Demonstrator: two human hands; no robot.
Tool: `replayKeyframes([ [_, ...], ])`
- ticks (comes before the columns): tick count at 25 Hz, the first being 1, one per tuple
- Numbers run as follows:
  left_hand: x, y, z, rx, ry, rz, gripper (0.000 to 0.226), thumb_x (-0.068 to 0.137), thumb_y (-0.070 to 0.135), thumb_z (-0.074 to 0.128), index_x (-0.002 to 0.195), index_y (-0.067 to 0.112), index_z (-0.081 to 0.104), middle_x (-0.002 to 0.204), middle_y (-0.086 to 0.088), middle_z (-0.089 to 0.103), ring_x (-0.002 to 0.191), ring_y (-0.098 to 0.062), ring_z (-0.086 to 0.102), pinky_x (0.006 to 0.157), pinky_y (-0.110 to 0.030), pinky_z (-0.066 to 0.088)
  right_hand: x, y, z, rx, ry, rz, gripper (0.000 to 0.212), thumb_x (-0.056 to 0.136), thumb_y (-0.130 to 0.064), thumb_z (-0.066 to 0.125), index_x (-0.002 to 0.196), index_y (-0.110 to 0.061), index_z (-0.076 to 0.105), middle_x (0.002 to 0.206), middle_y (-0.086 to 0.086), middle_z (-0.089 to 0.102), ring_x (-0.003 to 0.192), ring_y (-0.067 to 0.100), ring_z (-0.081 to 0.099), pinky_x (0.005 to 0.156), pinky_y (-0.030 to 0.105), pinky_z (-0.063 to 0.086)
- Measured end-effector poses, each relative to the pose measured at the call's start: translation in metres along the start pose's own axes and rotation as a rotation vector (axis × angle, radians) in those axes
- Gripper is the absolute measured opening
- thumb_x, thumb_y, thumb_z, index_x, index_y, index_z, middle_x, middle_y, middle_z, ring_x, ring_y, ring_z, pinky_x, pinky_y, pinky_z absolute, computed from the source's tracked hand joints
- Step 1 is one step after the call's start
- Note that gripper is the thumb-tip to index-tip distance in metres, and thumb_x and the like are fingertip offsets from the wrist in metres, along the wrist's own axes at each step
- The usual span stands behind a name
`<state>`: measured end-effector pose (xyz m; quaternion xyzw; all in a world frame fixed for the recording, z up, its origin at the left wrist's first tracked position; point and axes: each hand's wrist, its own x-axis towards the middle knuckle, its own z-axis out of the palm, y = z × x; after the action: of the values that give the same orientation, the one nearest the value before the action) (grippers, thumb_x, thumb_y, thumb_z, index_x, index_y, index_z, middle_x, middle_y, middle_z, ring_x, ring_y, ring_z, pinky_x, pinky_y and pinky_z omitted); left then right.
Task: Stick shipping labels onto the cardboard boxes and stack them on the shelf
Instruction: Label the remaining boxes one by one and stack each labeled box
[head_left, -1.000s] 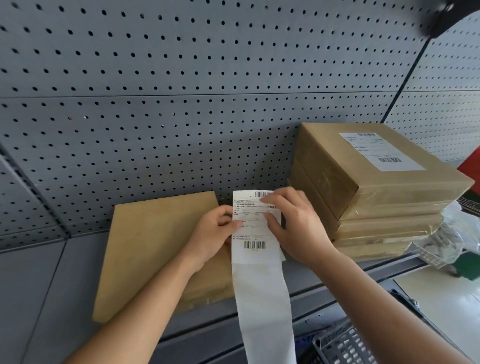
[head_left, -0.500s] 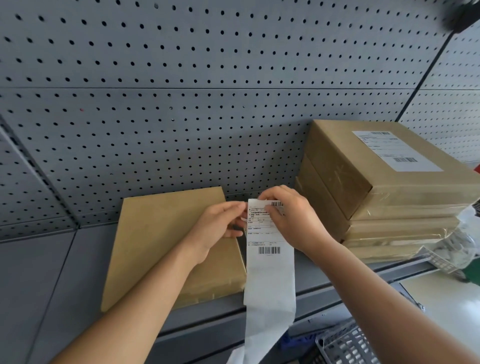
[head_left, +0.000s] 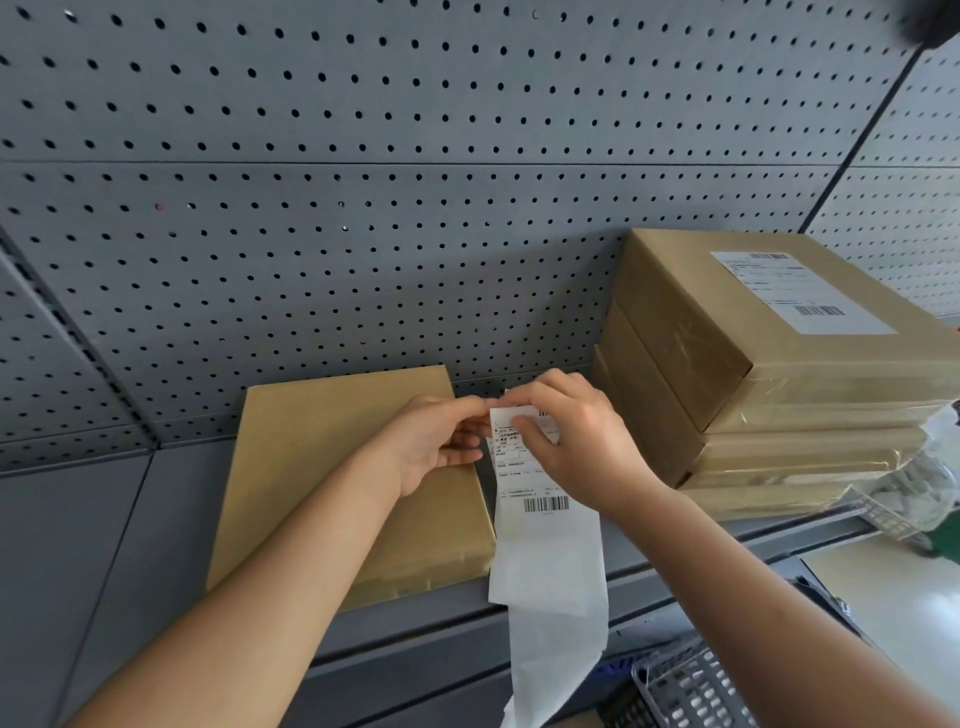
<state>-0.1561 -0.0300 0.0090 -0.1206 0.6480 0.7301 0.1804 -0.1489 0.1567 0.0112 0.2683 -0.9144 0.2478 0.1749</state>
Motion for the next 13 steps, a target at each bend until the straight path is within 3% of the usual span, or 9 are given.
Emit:
replayKeyframes([
  [5, 0.001, -0.002, 0.004, 0.034, 0.033, 0.014, 0.018, 0.093, 0.02, 0.068, 0.078, 0.011, 0.073, 0.063, 0.003, 0.071, 0.06, -0.009, 0.053, 0.064, -0.024, 0.058, 0.002, -0.004, 0.008, -0.165, 0.128, -0.065, 0.011, 0.093, -0.026, 0.068, 0.102, -0.03, 0.073, 0.094, -0.009, 0.066, 0.099, 0.018, 0.06, 0.107, 0.054, 0.037],
  [13, 0.001, -0.002, 0.005, 0.028, 0.063, 0.024, 0.022, 0.093, 0.018, 0.066, 0.073, 0.011, 0.069, 0.055, 0.005, 0.065, 0.058, -0.01, 0.049, 0.069, -0.028, 0.058, 0.002, -0.006, 0.014, -0.142, 0.15, -0.097, 0.01, 0.094, -0.023, 0.065, 0.098, -0.026, 0.074, 0.09, -0.006, 0.066, 0.094, 0.02, 0.062, 0.106, 0.057, 0.038],
])
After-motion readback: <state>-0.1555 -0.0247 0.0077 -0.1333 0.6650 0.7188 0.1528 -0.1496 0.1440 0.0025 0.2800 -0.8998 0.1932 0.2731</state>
